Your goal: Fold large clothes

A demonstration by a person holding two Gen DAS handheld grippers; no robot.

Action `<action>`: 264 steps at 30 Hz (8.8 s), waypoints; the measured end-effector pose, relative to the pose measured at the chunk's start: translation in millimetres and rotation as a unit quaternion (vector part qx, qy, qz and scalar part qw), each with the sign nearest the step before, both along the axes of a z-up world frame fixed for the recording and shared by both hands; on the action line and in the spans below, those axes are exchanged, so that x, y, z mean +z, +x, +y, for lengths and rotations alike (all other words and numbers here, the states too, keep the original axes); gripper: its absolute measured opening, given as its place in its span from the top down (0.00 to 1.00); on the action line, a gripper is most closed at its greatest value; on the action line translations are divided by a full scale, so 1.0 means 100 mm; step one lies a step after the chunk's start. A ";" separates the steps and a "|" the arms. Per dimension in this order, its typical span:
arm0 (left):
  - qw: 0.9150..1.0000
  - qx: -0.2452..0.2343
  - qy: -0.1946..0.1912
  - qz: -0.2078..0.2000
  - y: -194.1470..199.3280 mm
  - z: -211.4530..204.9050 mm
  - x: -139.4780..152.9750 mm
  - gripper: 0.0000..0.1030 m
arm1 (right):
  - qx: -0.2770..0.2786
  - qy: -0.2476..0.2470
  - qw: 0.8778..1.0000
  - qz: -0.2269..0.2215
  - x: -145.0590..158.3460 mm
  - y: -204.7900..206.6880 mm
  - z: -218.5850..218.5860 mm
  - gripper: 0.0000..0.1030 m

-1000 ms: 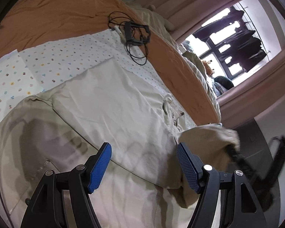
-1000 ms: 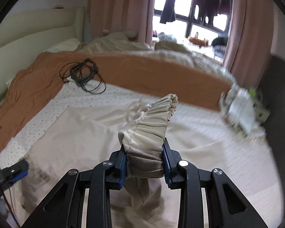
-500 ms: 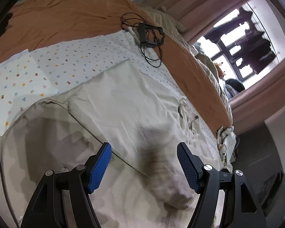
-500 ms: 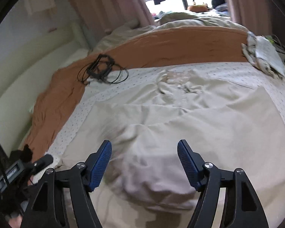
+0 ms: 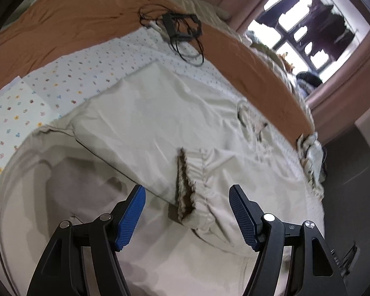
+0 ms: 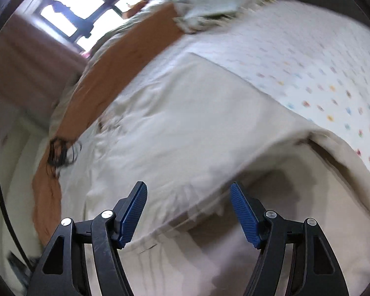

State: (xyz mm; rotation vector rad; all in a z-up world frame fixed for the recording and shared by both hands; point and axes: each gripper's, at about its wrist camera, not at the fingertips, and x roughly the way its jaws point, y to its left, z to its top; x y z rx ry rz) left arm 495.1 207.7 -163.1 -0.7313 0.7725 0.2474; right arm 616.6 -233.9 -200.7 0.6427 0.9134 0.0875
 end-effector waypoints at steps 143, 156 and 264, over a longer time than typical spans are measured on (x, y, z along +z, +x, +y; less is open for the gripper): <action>0.994 0.069 -0.037 -0.079 -3.92 0.44 -0.16 0.31 | -0.007 0.120 0.992 -0.045 -0.44 -3.47 -1.36 0.31; 0.994 0.072 -0.066 -0.046 -3.22 0.75 -0.24 0.36 | -0.017 0.168 0.986 -0.011 -0.60 -2.76 -1.20 0.31; 0.961 0.016 -0.171 -0.215 -2.77 0.86 1.42 0.93 | 0.036 0.192 0.953 -0.229 1.52 -2.66 -1.06 0.86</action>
